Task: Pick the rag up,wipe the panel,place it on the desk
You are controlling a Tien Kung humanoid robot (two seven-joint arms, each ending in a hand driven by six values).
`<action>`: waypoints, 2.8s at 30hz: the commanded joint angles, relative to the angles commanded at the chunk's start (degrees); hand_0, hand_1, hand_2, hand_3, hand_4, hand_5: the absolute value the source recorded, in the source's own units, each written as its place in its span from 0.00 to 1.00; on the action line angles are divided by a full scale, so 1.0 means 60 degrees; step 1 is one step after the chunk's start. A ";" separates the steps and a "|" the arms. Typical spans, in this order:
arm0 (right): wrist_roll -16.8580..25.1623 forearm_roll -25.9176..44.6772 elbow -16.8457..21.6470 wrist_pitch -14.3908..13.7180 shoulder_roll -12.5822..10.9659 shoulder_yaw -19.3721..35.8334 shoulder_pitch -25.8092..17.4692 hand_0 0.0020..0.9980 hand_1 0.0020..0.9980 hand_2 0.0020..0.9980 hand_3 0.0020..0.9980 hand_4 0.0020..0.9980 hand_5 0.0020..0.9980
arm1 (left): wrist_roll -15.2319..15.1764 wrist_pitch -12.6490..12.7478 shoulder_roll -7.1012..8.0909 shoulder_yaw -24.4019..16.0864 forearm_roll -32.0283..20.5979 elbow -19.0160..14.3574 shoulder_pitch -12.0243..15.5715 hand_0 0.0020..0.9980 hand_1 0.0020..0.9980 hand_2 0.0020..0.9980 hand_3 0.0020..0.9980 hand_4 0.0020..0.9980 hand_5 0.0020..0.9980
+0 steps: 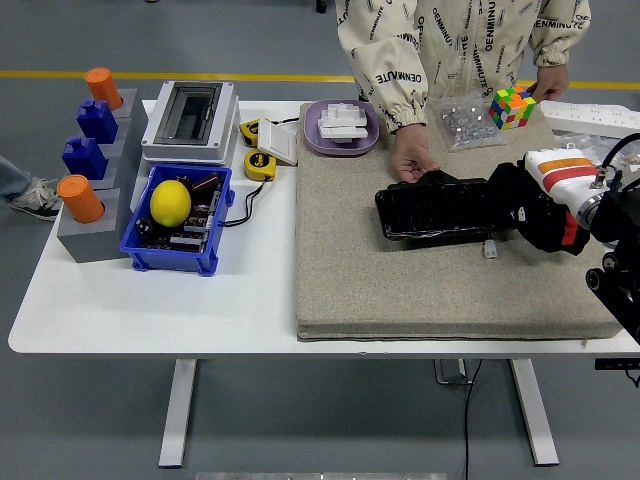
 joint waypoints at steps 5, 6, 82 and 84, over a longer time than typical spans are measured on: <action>-0.0002 -0.0046 -0.0081 0.0011 -0.0140 0.0097 -0.0098 0.21 0.31 0.38 0.37 0.90 0.03 | -0.0001 -0.0001 -0.0006 0.0007 -0.0003 -0.0007 0.0005 0.60 0.64 0.64 0.56 0.64 0.45; -0.0002 -0.0052 -0.0091 0.0012 -0.0162 0.0104 -0.0108 0.21 0.31 0.38 0.37 0.90 0.03 | -0.0001 -0.0001 -0.0007 0.0004 -0.0001 -0.0005 0.0006 0.60 0.64 0.64 0.56 0.64 0.45; -0.0132 0.0124 0.0401 0.0188 0.2569 -0.1855 0.1016 0.21 0.31 0.38 0.37 0.91 0.03 | -0.0005 0.0000 0.0064 0.0220 -0.0113 0.0018 -0.0002 0.60 0.64 0.64 0.56 0.64 0.44; -0.0133 0.0146 0.0423 0.0192 0.2634 -0.1973 0.1048 0.21 0.31 0.38 0.37 0.91 0.03 | -0.0006 0.0001 0.0074 0.0210 -0.0103 0.0014 0.0001 0.60 0.64 0.64 0.56 0.64 0.44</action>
